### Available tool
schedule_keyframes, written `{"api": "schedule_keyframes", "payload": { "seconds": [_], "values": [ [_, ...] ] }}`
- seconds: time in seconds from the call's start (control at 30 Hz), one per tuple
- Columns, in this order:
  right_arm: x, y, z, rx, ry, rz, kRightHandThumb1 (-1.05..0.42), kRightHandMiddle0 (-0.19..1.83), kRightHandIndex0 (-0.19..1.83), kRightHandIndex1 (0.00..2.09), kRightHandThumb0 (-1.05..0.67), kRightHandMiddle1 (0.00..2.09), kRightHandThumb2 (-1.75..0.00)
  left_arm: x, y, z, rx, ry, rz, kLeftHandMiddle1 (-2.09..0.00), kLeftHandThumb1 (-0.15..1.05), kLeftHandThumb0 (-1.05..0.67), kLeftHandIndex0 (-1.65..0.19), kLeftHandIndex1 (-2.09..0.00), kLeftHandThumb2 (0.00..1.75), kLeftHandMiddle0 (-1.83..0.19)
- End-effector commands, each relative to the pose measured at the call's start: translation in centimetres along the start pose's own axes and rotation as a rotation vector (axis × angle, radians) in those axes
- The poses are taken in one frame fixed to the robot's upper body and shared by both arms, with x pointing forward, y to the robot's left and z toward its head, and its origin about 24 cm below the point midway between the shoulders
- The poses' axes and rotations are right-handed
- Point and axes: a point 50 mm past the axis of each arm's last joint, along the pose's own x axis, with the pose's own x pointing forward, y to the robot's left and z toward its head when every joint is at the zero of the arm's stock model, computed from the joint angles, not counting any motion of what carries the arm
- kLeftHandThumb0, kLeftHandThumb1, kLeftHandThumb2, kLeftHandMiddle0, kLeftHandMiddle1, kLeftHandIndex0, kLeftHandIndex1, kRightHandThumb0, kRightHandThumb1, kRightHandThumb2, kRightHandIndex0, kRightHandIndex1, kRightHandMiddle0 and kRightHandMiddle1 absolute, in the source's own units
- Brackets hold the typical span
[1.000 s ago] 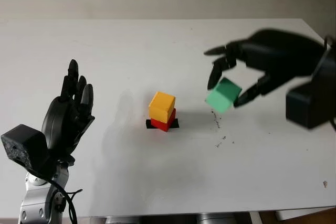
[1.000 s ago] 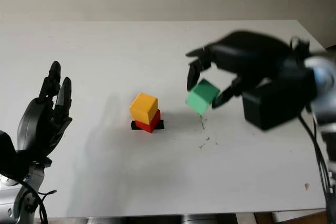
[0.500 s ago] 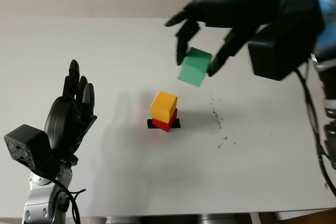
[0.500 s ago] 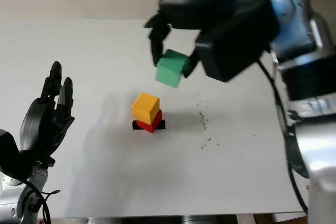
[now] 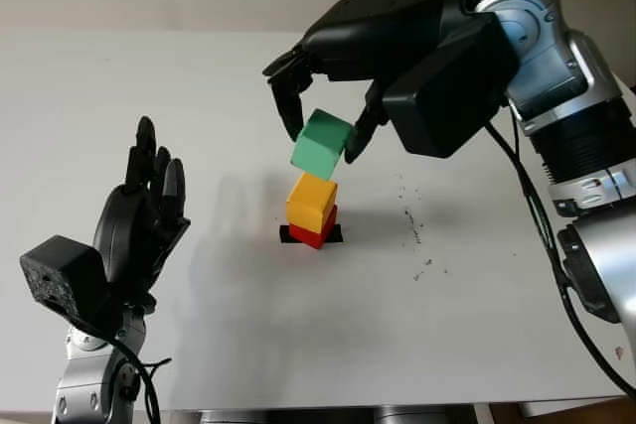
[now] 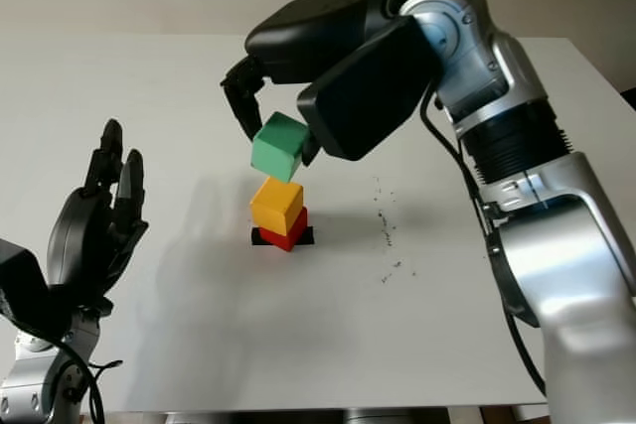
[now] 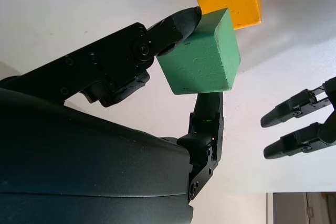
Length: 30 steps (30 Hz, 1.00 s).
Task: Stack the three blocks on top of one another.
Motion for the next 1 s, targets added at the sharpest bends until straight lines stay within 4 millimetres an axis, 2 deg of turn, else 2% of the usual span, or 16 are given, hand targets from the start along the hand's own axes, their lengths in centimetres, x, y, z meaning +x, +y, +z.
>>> {"api": "schedule_keyframes", "payload": {
  "seconds": [0.0,0.63,0.97],
  "values": [
    [0.2,-0.4,0.1,-0.019,-0.002,-0.001,-0.93,0.43,0.24,0.03,-0.4,1.4,-0.06,0.2,-0.2,0.3,-0.002,-0.019,-0.004,-0.05,1.05,-0.73,0.19,-0.01,0.6,0.19],
    [1.2,0.6,0.2,-0.011,-0.021,0.07,-0.92,0.39,0.22,0.05,-0.35,1.58,-0.05,0.0,-0.4,0.2,-0.008,-0.025,-0.009,-0.03,1.05,-0.72,0.19,0.0,0.6,0.19],
    [1.4,0.7,0.3,-0.01,-0.024,0.076,-0.93,0.34,0.21,0.05,-0.35,1.59,-0.05,-0.1,-0.4,0.1,-0.009,-0.022,-0.02,-0.01,1.05,-0.71,0.19,0.0,0.61,0.19]
  ]
}}
